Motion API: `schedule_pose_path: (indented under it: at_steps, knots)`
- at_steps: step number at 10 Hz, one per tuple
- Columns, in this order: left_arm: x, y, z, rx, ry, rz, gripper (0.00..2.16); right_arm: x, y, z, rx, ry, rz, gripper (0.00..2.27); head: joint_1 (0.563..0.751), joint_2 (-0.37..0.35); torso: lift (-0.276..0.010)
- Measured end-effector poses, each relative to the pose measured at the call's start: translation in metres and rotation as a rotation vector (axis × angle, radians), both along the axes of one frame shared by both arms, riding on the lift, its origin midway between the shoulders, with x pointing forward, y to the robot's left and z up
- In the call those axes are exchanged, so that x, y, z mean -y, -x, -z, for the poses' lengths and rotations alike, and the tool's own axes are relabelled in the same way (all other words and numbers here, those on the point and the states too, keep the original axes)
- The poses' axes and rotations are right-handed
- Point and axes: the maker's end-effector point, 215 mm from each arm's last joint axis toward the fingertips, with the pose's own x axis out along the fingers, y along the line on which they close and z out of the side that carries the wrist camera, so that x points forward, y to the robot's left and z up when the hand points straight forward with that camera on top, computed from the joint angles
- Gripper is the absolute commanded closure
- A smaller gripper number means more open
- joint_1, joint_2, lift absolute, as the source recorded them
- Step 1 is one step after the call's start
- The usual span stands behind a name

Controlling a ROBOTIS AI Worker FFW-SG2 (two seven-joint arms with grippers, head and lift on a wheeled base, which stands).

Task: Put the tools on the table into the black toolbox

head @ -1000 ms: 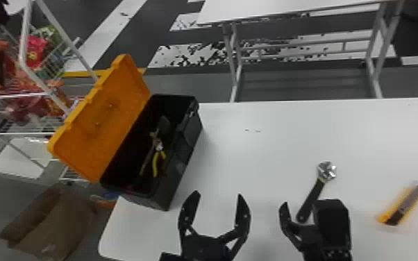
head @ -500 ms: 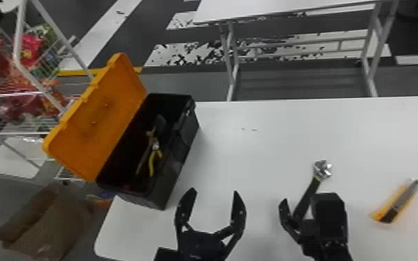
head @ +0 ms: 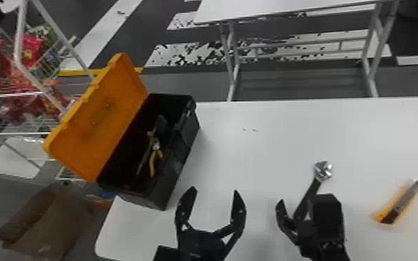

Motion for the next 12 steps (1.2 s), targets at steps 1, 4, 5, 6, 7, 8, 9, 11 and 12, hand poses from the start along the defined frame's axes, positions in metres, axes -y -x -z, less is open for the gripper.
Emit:
schedule_pose_path:
  at_steps: [1,4,5,6,7,8,9,11,12]
  knots:
    - [0.000,0.000,0.000,0.000,0.001,0.000,0.08,0.001,0.001,0.003,-0.003,0.006,-0.002,0.19,0.695,0.321,-0.075]
    - [-0.001,0.000,0.001,-0.003,0.001,0.001,0.08,-0.001,0.001,0.011,-0.017,0.012,-0.022,0.40,0.695,0.323,-0.075]
    - [-0.001,0.000,0.001,-0.004,0.001,0.001,0.08,-0.002,0.002,0.013,-0.022,0.012,-0.030,0.42,0.695,0.326,-0.075]
    - [0.000,0.000,0.001,-0.004,0.001,0.002,0.08,-0.003,0.003,0.015,-0.027,0.013,-0.033,0.59,0.695,0.327,-0.075]
    - [0.000,0.000,0.001,-0.005,0.002,0.003,0.08,-0.004,0.004,0.016,-0.030,0.009,-0.040,0.71,0.695,0.329,-0.075]
    - [0.001,0.001,0.002,-0.005,0.002,0.006,0.08,-0.005,0.005,0.017,-0.034,0.006,-0.047,0.86,0.695,0.330,-0.075]
    - [0.001,0.001,0.002,-0.005,0.003,0.007,0.08,-0.005,0.006,0.018,-0.040,0.008,-0.049,1.07,0.695,0.330,-0.075]
    - [0.000,0.000,0.002,-0.005,0.003,0.007,0.08,-0.004,0.010,0.025,-0.069,0.004,-0.067,2.00,0.695,0.331,-0.075]
    - [0.000,0.000,0.002,-0.006,0.004,0.007,0.08,-0.001,0.012,0.030,-0.090,0.003,-0.077,2.24,0.695,0.331,-0.075]
